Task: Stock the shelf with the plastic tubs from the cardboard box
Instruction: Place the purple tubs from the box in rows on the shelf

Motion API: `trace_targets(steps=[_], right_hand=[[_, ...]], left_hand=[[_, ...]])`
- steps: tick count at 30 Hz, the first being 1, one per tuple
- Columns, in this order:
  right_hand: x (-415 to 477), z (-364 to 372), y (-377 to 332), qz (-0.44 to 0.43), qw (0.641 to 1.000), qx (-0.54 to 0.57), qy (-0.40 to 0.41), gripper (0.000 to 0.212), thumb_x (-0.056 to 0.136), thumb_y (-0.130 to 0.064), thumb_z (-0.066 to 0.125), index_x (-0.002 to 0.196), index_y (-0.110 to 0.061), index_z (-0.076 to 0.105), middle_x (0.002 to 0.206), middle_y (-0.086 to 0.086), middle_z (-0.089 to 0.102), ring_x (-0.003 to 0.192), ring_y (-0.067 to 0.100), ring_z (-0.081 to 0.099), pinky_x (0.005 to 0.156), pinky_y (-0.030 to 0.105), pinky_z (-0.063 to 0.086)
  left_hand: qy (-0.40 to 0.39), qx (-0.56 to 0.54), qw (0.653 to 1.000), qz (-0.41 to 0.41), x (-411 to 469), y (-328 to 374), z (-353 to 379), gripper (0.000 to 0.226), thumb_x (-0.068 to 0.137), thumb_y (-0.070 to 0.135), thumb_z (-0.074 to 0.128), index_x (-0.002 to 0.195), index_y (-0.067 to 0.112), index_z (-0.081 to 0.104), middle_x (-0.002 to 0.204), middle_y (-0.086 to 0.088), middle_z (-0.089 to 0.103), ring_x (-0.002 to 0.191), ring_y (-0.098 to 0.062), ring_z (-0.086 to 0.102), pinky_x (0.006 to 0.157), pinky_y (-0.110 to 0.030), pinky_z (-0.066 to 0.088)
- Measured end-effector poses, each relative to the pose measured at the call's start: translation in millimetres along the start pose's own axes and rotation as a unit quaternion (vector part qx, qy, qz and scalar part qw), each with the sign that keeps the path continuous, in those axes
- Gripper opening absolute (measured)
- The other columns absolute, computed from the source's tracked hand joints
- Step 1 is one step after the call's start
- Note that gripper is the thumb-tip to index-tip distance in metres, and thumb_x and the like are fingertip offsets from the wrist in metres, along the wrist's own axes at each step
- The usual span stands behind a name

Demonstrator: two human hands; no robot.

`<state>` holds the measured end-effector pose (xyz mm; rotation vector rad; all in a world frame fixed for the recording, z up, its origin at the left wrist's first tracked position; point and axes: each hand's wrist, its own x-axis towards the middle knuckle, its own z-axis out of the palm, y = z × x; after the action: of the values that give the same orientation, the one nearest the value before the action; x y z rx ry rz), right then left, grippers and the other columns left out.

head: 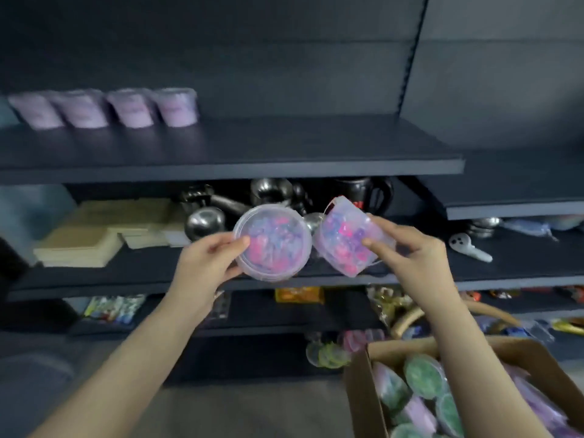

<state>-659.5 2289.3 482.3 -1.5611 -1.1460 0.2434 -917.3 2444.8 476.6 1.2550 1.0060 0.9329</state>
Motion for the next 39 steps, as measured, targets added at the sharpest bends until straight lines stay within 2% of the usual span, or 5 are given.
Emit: trace_targets(steps=[6,16,22,31,39], right_hand=[[72.0,67.1,-89.8,-0.137,0.990,-0.002,0.007,0.038,0.078,-0.032,0.076,0.108,-0.051,0.063,0.096,-0.027,0.067,0.088,-0.007,0.060,0.081,0.003,0.038],[191.2,146.4,-121.6,-0.234,0.963,-0.129,-0.024,0.037,0.076,-0.030,0.078,0.113,-0.028,0.072,0.099,-0.002,0.073,0.094,0.012,0.059,0.084,0.009,0.038],[275.7,179.1,-87.2,-0.315,0.921,-0.230,-0.022,0.036,0.072,-0.029,0.083,0.107,-0.025,0.075,0.089,-0.004,0.076,0.079,0.023,0.067,0.080,0.040,0.052],[400.9,211.3,-69.6,-0.241,0.911,-0.285,-0.174,0.041,0.077,-0.041,0.076,0.117,-0.032,0.069,0.107,-0.011,0.070,0.093,0.016,0.058,0.086,0.026,0.044],[458.2,199.0,-62.3,-0.123,0.894,-0.248,-0.351,0.030,0.081,-0.029,0.075,0.105,-0.044,0.065,0.122,-0.012,0.058,0.115,0.007,0.053,0.098,0.021,0.036]], left_hand=[[0.125,-0.027,0.986,0.105,18.5,90.3,-79.6,0.007,0.080,0.021,0.076,0.083,0.016,0.071,0.084,0.001,0.072,0.078,-0.009,0.070,0.062,-0.026,0.057],[0.163,-0.045,0.981,0.096,131.6,153.1,-107.8,0.020,0.080,0.021,0.076,0.094,0.010,0.069,0.100,-0.005,0.070,0.093,-0.015,0.066,0.069,-0.033,0.060],[0.164,-0.071,0.983,0.042,235.6,149.0,-103.7,0.020,0.081,0.019,0.075,0.090,0.003,0.066,0.098,-0.015,0.069,0.094,-0.026,0.067,0.073,-0.047,0.059],[0.104,0.040,0.993,0.047,342.0,160.1,-86.7,0.043,0.087,0.034,0.067,0.123,0.016,0.053,0.125,-0.007,0.059,0.106,-0.020,0.060,0.091,-0.042,0.053],[0.015,0.478,0.827,0.294,367.8,155.7,-88.7,0.056,0.061,0.080,0.055,0.106,0.047,0.049,0.117,0.023,0.043,0.118,-0.009,0.033,0.101,-0.036,0.031]])
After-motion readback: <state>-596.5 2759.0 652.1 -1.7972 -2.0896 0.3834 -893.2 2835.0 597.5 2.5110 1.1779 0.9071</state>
